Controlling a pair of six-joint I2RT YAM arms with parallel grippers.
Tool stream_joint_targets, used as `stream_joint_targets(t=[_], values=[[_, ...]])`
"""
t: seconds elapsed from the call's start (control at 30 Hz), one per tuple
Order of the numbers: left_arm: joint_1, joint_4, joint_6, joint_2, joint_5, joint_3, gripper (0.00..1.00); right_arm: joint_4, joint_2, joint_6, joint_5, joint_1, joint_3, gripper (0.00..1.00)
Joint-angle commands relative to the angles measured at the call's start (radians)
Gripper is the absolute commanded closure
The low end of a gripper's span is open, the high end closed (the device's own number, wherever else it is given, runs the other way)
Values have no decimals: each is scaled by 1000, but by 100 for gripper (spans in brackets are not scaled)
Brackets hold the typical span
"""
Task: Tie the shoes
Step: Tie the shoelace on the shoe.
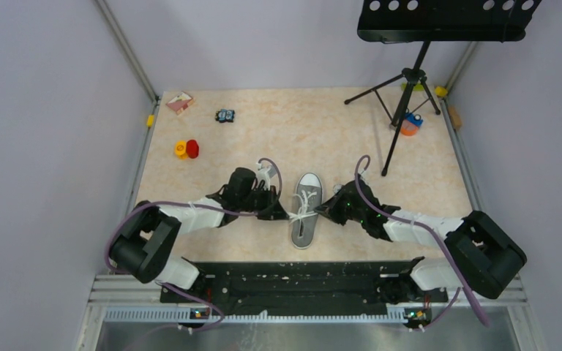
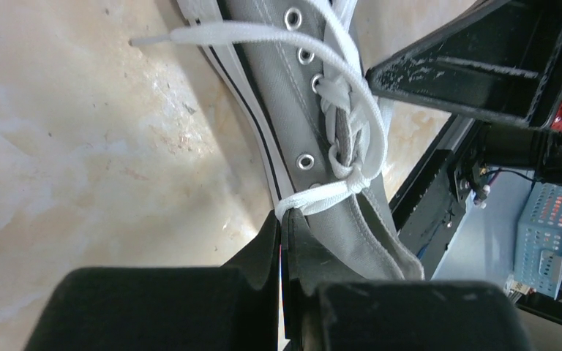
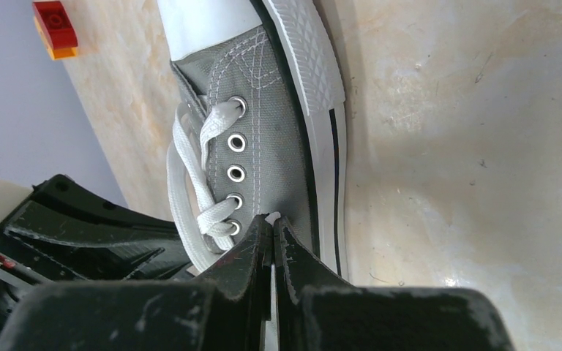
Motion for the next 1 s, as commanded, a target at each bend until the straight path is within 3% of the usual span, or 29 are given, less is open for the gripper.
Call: stream_joint_targets(t=[0.0, 0.47, 0.77, 0.97], values=[[8, 2, 6, 7, -44, 71, 100, 14, -10, -21, 43, -21, 23, 100], [8, -112, 84, -8, -78, 101, 100, -7, -21, -52, 36, -34, 18, 100], [6, -194, 145, 50, -71, 239, 100, -29, -29, -75, 51, -44, 37, 100], [7, -255, 175, 34, -101, 223, 100, -35, -32, -75, 64, -54, 37, 100]])
